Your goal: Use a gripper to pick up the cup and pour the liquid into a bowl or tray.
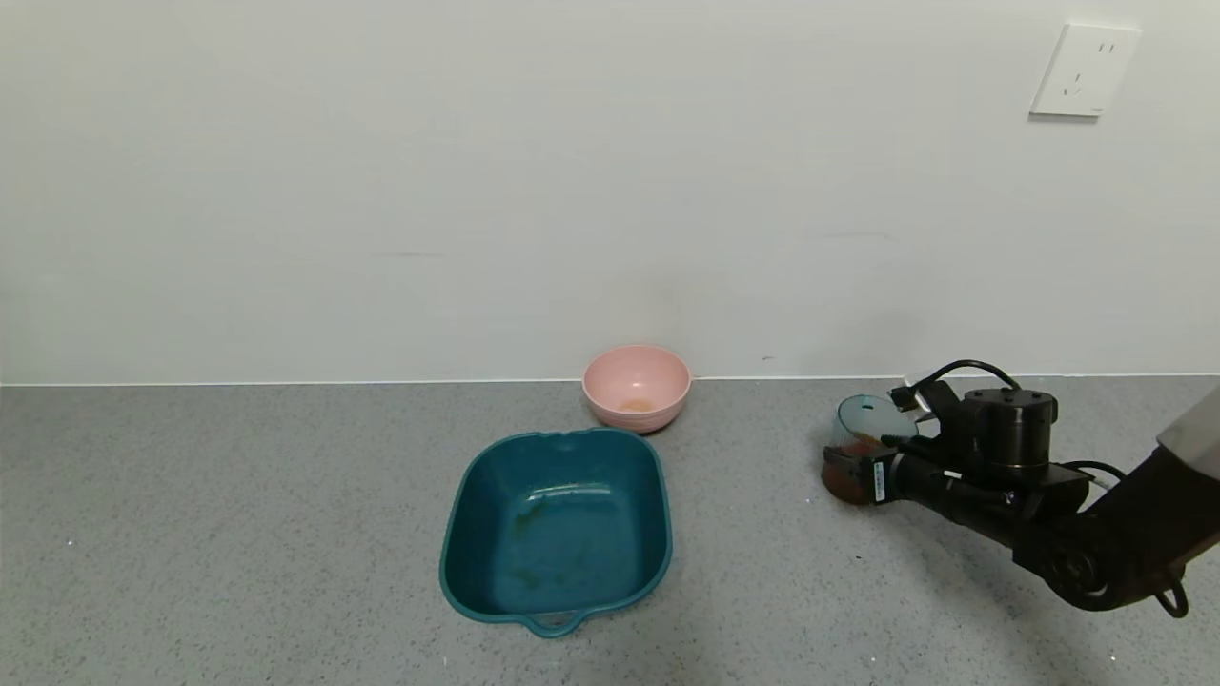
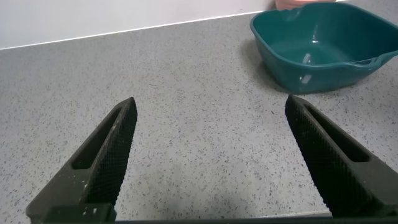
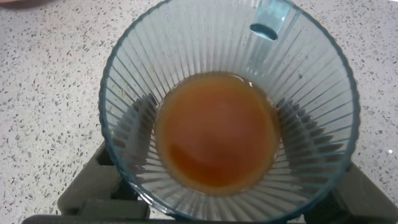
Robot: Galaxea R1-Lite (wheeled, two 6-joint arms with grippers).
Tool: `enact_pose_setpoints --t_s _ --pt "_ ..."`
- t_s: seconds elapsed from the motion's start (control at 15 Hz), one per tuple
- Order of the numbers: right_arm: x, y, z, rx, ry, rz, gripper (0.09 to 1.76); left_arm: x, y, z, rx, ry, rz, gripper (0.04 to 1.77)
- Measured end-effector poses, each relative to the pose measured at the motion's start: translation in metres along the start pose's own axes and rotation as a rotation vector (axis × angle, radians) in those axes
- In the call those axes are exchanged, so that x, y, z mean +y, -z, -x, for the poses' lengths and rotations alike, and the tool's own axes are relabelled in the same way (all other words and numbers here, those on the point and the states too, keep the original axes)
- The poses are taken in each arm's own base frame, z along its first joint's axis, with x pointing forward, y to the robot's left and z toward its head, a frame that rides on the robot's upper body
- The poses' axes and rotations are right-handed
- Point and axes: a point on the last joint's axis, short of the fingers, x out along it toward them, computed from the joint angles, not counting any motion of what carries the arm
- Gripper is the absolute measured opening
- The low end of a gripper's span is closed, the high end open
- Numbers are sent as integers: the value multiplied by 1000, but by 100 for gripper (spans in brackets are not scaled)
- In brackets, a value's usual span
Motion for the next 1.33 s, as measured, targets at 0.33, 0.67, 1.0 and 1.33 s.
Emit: enact_pose_setpoints --t_s 0.33,0.67,1.0,1.33 --pt "-1 -10 5 15 2 -3 137 0 0 0 0 0 0 172" --pt "4 -39 17 13 9 4 136 0 0 0 0 0 0 172" --pt "15 -65 33 33 5 17 136 0 0 0 0 0 0 172" --pt "35 -106 48 48 28 45 136 0 0 0 0 0 0 172"
